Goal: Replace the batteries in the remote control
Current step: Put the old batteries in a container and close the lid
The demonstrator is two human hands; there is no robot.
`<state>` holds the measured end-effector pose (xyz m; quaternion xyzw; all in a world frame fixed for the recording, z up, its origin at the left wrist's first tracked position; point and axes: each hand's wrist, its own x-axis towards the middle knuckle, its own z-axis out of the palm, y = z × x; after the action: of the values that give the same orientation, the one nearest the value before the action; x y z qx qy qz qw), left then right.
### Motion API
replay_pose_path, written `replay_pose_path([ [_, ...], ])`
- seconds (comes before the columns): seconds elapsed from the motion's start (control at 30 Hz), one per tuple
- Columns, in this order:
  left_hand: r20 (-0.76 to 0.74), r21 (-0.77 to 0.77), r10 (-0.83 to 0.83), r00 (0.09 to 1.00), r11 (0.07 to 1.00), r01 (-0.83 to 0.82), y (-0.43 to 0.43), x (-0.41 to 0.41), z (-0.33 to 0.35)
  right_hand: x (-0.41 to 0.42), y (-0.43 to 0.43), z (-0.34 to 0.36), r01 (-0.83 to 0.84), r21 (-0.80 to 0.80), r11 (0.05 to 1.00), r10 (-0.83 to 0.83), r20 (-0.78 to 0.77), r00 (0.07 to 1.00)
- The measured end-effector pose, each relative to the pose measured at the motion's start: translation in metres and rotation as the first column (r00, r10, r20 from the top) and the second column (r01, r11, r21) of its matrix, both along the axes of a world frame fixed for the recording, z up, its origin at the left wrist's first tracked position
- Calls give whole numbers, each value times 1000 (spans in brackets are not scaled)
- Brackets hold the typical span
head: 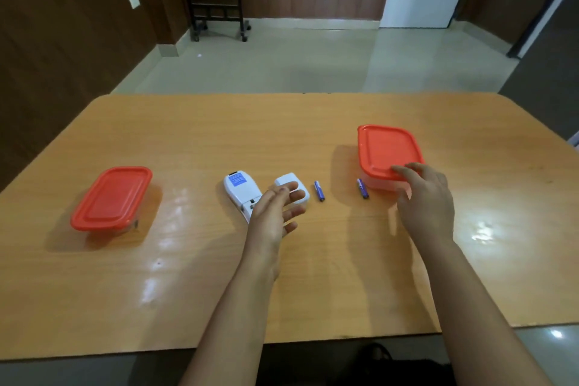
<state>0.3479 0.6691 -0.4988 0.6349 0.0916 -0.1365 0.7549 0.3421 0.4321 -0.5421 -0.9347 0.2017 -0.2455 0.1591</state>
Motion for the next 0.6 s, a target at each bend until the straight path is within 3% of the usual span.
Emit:
replay_pose_path([
  [0.37,-32,13,-5,999,1000,6,-12,4,-5,-23,1,13,-10,-90,996,15,64,998],
  [0.5,-46,17,-49,998,999,50,-22,2,-7,-56,25,36,-87,-179,980,50,-200,979],
  [0.6,-57,32,-117,991,992,119,-28,-2,-8,-75,52,43,-185,-127,974,137,-318,938],
])
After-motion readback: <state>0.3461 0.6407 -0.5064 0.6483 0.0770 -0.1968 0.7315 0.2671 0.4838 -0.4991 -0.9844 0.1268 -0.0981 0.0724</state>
